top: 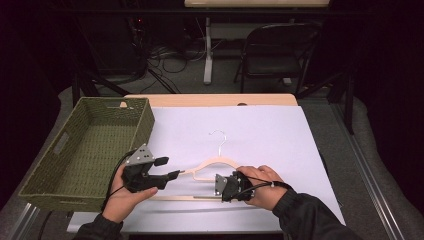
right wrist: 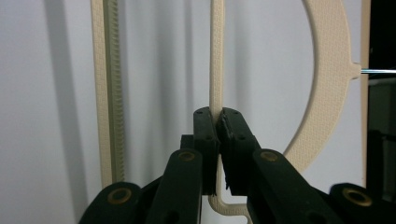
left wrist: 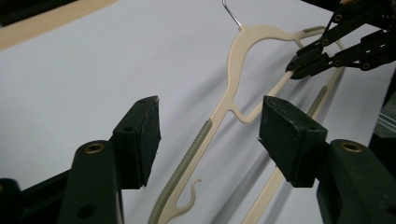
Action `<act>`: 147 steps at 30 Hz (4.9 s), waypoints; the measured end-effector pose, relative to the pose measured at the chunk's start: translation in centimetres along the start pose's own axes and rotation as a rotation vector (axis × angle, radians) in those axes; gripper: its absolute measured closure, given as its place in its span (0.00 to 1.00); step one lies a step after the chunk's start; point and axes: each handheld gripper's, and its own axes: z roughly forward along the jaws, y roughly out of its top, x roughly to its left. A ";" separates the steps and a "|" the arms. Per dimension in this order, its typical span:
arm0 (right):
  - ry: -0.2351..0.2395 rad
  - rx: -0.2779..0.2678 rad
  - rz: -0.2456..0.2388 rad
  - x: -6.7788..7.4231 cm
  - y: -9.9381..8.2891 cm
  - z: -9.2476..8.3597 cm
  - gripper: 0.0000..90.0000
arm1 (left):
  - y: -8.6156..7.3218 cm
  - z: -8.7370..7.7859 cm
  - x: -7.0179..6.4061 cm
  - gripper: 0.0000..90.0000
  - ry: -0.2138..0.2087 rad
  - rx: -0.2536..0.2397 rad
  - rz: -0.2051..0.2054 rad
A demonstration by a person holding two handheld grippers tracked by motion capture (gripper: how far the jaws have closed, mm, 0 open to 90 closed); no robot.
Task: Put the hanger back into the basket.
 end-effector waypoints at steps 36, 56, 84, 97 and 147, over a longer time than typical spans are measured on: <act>-0.105 -0.035 -0.143 1.8 0.1 -0.4 0.95 | 0.2 6.7 0.2 0.63 -0.271 0.254 -0.021; -0.116 -0.034 -0.183 2.0 0.2 -0.4 0.95 | -0.3 7.6 0.5 0.68 -0.318 0.313 -0.032; -0.110 -0.003 -0.194 1.7 0.1 0.3 0.94 | -0.1 7.1 -1.1 0.97 -0.354 0.337 0.113; -0.103 -0.029 -0.159 1.4 0.1 0.4 0.92 | -0.3 6.8 -1.1 0.97 -0.350 0.314 0.143; -0.128 -0.122 0.202 -1.0 -4.0 -2.0 0.59 | 4.2 -3.1 2.4 0.97 0.028 0.052 -0.075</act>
